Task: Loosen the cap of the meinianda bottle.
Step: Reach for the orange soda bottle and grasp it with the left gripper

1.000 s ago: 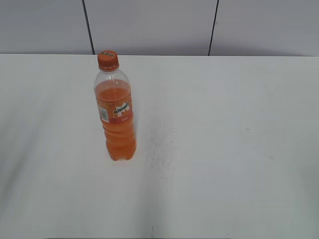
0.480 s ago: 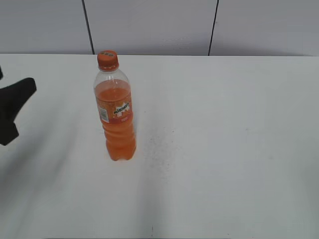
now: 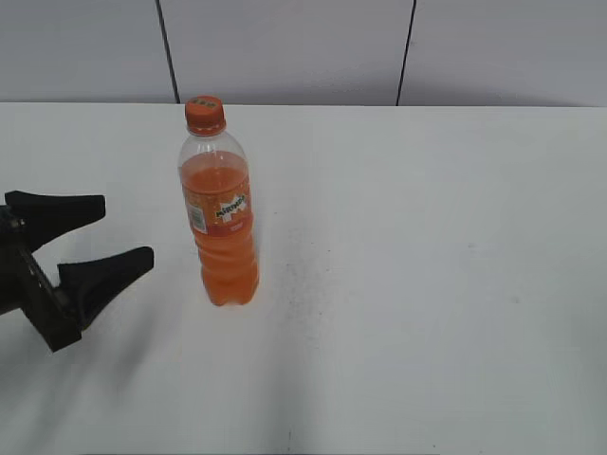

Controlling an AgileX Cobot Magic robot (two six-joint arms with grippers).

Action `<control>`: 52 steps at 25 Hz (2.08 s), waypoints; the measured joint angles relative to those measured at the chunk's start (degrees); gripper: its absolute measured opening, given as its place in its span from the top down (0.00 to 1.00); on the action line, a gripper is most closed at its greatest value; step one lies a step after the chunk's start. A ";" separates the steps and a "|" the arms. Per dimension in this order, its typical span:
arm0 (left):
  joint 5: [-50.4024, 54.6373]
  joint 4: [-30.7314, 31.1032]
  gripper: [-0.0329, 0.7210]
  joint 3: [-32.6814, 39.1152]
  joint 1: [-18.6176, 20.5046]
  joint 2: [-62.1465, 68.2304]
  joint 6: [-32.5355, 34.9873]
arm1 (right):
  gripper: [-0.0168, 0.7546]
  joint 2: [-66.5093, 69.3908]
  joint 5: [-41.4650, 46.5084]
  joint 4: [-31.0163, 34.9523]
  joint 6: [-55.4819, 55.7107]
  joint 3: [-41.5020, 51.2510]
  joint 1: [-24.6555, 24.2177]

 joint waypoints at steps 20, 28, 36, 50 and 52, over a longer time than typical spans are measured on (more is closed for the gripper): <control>-0.98 34.43 0.18 -29.89 1.84 23.10 -15.26 | 0.25 0.00 0.00 0.00 0.00 0.00 0.00; -0.98 35.12 0.18 -38.96 -3.66 32.03 -17.07 | 0.25 0.00 0.00 0.00 0.00 0.00 0.00; -0.98 34.50 0.29 -42.92 -6.03 36.07 -17.36 | 0.25 0.00 0.00 0.00 0.00 0.00 0.00; 0.79 30.81 0.41 -43.10 -6.96 35.89 -17.59 | 0.25 0.00 0.00 0.00 0.00 0.00 0.00; 2.33 30.57 0.41 -43.10 -8.32 34.47 -18.44 | 0.25 0.00 0.00 0.00 0.00 0.00 0.00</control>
